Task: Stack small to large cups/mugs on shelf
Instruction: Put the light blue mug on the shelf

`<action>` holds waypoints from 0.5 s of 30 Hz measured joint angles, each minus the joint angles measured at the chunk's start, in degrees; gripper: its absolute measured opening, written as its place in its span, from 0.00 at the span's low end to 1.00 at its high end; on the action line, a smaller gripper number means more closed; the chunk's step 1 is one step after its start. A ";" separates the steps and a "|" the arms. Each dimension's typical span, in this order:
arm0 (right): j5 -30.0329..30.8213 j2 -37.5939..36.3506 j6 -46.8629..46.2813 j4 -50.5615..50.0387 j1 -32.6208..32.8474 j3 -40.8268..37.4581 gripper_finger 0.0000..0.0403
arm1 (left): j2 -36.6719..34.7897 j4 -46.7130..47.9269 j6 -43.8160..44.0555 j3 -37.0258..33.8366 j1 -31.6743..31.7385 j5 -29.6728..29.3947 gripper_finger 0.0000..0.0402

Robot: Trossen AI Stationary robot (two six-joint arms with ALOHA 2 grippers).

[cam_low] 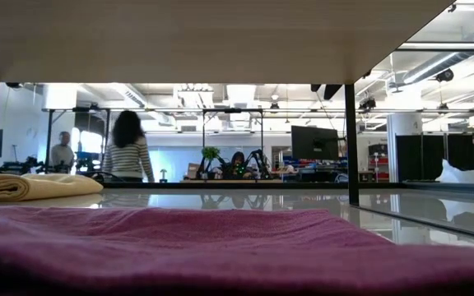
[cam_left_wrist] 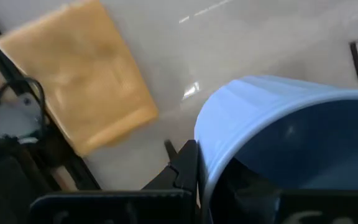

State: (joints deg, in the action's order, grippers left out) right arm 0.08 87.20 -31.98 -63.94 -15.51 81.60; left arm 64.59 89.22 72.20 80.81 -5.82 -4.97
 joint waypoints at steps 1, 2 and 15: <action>0.00 0.00 -0.39 0.00 0.00 0.00 0.45 | 0.63 -0.05 1.73 0.22 -2.14 0.01 0.00; 0.00 0.00 -0.66 0.00 0.00 0.00 0.45 | 1.44 -0.06 3.41 0.41 -4.39 0.11 0.00; -0.01 0.04 -0.44 -0.03 0.00 0.00 0.45 | 11.84 -0.89 27.81 4.68 -24.37 0.28 0.00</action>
State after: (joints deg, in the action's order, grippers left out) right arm 0.07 87.24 -32.42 -63.97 -15.51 81.60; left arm 76.43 88.33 100.02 85.49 -30.18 -4.69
